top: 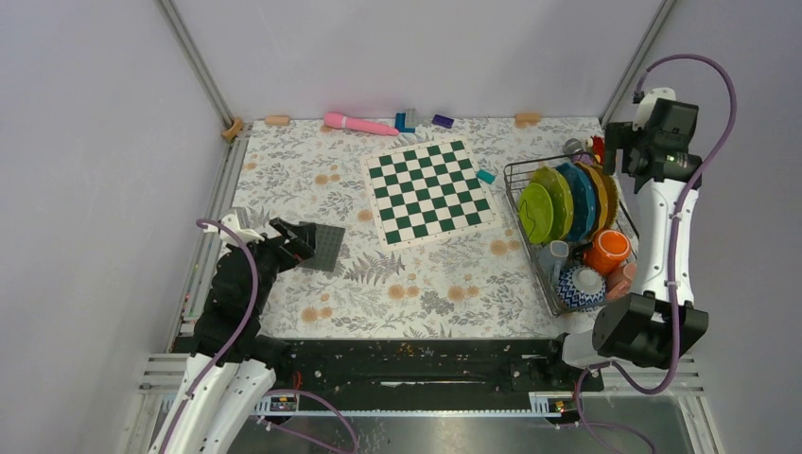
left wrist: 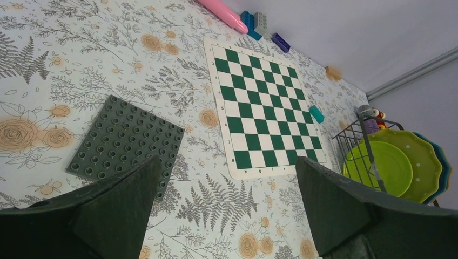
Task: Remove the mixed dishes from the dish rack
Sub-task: Pick up the plate from the dish rack.
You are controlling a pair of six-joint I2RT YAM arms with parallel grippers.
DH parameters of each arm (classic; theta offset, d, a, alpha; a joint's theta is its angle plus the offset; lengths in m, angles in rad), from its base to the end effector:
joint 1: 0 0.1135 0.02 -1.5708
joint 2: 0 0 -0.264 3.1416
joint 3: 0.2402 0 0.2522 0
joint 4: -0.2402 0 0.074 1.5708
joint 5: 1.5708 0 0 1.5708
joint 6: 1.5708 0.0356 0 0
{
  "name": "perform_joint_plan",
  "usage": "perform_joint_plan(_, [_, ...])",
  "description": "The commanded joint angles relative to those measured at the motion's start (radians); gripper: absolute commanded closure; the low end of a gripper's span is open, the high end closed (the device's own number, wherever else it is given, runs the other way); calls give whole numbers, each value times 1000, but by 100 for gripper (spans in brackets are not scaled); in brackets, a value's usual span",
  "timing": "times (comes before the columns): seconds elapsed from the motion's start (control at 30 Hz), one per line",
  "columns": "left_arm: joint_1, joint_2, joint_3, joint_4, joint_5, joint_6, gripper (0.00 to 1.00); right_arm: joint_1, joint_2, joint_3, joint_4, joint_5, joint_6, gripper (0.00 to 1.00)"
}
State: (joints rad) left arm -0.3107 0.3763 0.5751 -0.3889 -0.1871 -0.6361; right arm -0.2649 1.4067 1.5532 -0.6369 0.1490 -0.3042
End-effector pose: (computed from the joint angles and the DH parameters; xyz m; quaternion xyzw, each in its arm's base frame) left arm 0.1065 -0.0273 0.2971 -0.1830 0.7479 -0.2250 0.5971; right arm 0.2947 -0.0854 0.4176 0.0215 0.8558 -0.2052 0.4743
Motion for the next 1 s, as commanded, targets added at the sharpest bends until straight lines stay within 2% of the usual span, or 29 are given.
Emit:
perform_joint_plan(0.0, [5, 23, -1, 73, -17, 15, 1, -59, 16, 15, -77, -55, -155, 1])
perform_joint_plan(0.2, [4, 77, 8, 84, -5, 20, 1, -71, 70, -25, -30, -91, -195, 2])
perform_joint_plan(0.43, [5, 112, 15, 58, -26, 15, 1, -72, 102, -27, 5, -83, -180, 9])
perform_joint_plan(0.73, [5, 127, 18, 51, -72, 13, 1, -80, 97, -122, 52, -181, -297, 18])
perform_joint_plan(0.8, [4, 132, 19, 50, -74, 13, 1, -84, 119, -107, 53, -171, -283, 25])
perform_joint_plan(0.97, [4, 142, 19, 50, -77, 12, 1, -88, 154, -91, 53, -184, -283, 30])
